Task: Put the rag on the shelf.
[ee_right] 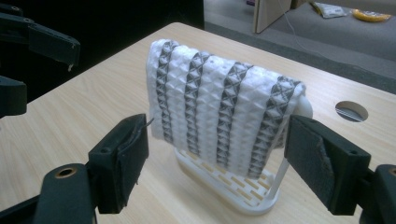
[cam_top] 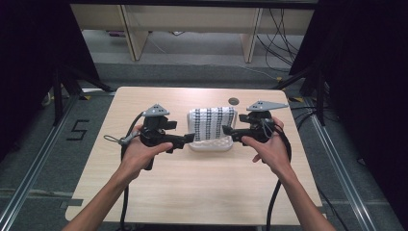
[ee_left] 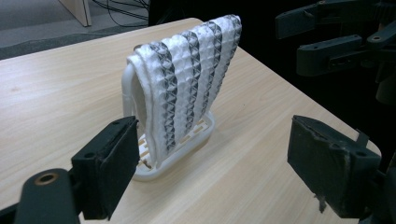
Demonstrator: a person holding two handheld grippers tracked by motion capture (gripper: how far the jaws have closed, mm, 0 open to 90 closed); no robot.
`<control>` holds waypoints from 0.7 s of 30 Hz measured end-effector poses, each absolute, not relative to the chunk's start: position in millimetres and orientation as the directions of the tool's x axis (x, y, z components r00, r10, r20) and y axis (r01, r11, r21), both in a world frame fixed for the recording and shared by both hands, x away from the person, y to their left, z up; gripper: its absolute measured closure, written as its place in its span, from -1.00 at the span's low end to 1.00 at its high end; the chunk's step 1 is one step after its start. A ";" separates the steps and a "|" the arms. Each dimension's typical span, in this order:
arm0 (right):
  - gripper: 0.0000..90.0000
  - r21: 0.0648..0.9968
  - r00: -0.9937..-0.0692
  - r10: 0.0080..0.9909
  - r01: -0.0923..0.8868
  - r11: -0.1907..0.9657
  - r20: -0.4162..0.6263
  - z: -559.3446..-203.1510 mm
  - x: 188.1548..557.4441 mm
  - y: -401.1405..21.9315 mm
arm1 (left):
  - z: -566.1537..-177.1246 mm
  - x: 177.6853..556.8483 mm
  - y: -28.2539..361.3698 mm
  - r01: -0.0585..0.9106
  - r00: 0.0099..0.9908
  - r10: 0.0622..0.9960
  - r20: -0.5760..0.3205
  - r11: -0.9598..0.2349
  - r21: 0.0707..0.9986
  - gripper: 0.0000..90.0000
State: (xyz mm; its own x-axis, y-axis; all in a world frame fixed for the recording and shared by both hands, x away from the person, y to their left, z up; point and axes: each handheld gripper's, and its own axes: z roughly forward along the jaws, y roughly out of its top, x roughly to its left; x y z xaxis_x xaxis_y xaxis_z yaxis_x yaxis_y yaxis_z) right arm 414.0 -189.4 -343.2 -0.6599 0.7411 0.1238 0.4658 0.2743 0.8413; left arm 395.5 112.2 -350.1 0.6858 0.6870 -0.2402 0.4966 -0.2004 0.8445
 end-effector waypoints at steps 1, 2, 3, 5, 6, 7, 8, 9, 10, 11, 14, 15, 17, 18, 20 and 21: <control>-0.53 0.844 -0.662 0.741 0.456 0.281 0.111 -345.2 413.0 -190.3 | -352.8 393.0 112.7 0.498 0.689 0.682 -0.245 -0.199 0.844 -0.64; -0.53 0.844 -0.662 0.741 0.456 0.281 0.111 -345.2 413.0 -190.3 | -352.8 393.0 112.7 0.498 0.689 0.682 -0.245 -0.199 0.844 -0.64; -0.53 0.837 -0.657 0.745 0.469 0.281 0.119 -348.1 409.9 -191.2 | -354.2 392.0 113.3 0.496 0.690 0.680 -0.246 -0.197 0.846 -0.64; -0.53 0.832 -0.655 0.744 0.481 0.276 0.132 -351.1 408.3 -192.4 | -357.9 388.2 114.8 0.497 0.690 0.679 -0.252 -0.192 0.846 -0.64; -0.53 0.836 -0.654 0.744 0.478 0.269 0.135 -352.8 407.4 -192.5 | -359.3 386.9 115.3 0.500 0.688 0.680 -0.255 -0.189 0.845 -0.64; -0.53 0.838 -0.661 0.743 0.464 0.289 0.109 -354.2 407.8 -194.6 | -359.3 386.9 115.3 0.500 0.688 0.680 -0.255 -0.189 0.845 -0.64; -0.53 0.838 -0.661 0.743 0.464 0.289 0.109 -354.2 407.8 -194.6 | -360.7 386.0 115.5 0.499 0.691 0.676 -0.257 -0.189 0.846 -0.64; -0.53 0.832 -0.654 0.743 0.485 0.269 0.141 -357.1 405.5 -194.1 | -363.0 383.7 115.7 0.501 0.689 0.679 -0.256 -0.190 0.845 -0.64; -0.53 0.832 -0.654 0.743 0.485 0.269 0.141 -357.1 405.5 -194.1 | -363.0 383.7 115.7 0.501 0.689 0.679 -0.256 -0.190 0.845 -0.64; -0.53 0.827 -0.651 0.746 0.493 0.272 0.142 -358.9 403.4 -194.3 | -365.5 382.3 115.8 0.500 0.691 0.677 -0.254 -0.193 0.844 -0.64; -0.53 0.839 -0.669 0.732 0.466 0.280 0.127 -362.7 403.6 -194.8 | -368.9 380.3 116.3 0.494 0.694 0.679 -0.240 -0.206 0.844 -0.64; -0.53 0.836 -0.665 0.733 0.477 0.271 0.141 -363.5 402.3 -194.4 | -370.4 379.5 116.1 0.493 0.692 0.680 -0.242 -0.201 0.846 -0.64; -0.53 0.831 -0.667 0.729 0.486 0.269 0.155 -365.1 400.4 -193.4 | -373.0 377.4 116.3 0.494 0.691 0.683 -0.236 -0.207 0.845 -0.64; -0.53 0.831 -0.667 0.729 0.486 0.269 0.155 -365.1 400.4 -193.4 | -373.0 377.4 116.3 0.494 0.691 0.683 -0.236 -0.207 0.845 -0.64; -0.53 0.831 -0.670 0.729 0.480 0.280 0.141 -365.7 398.4 -193.9 | -376.3 375.2 116.2 0.494 0.692 0.685 -0.229 -0.217 0.842 -0.64; -0.53 0.836 -0.676 0.725 0.467 0.289 0.127 -367.5 397.3 -193.7 | -379.3 372.7 116.0 0.496 0.689 0.688 -0.229 -0.217 0.841 -0.64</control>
